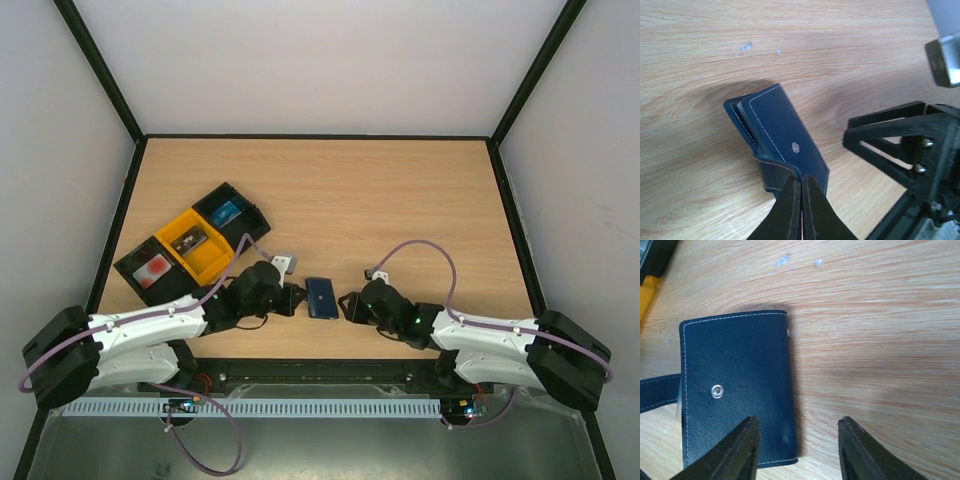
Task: Take the credit cards out of the card holder
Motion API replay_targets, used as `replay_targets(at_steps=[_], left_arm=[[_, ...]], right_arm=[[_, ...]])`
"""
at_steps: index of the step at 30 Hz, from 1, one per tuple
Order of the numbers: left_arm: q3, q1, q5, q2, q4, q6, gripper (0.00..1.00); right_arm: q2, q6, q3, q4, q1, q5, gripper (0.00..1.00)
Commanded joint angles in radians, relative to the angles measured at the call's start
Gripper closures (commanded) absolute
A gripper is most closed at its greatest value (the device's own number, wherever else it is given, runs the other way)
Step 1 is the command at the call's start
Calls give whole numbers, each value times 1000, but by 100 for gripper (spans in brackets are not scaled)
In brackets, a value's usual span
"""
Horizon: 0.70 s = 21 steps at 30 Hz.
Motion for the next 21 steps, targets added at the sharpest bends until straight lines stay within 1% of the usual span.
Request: replay_targets(at_steps=[1,6,8,12,16,21], left_arm=[[-7,1,41,-63,48,-27,97],[-7,1,46,-88,54,-37,97],[-6,1,48,-88,56,-38,97],[-4,1,52,-87,57,-38,97],[-3,0,54,-89,58,-38,97],[2,1,54,-92,57,-38,97]], right_arm=[[6,-13,44,-19,2,-22,54],[35,-23,64,39,3,-105,41],[51,-35,78,42,5,-119,37],[60,-40,90,46,6,-126,35],[50,-46,98,43,8,-140,28],[45,-55,104,32,8,-133,23]])
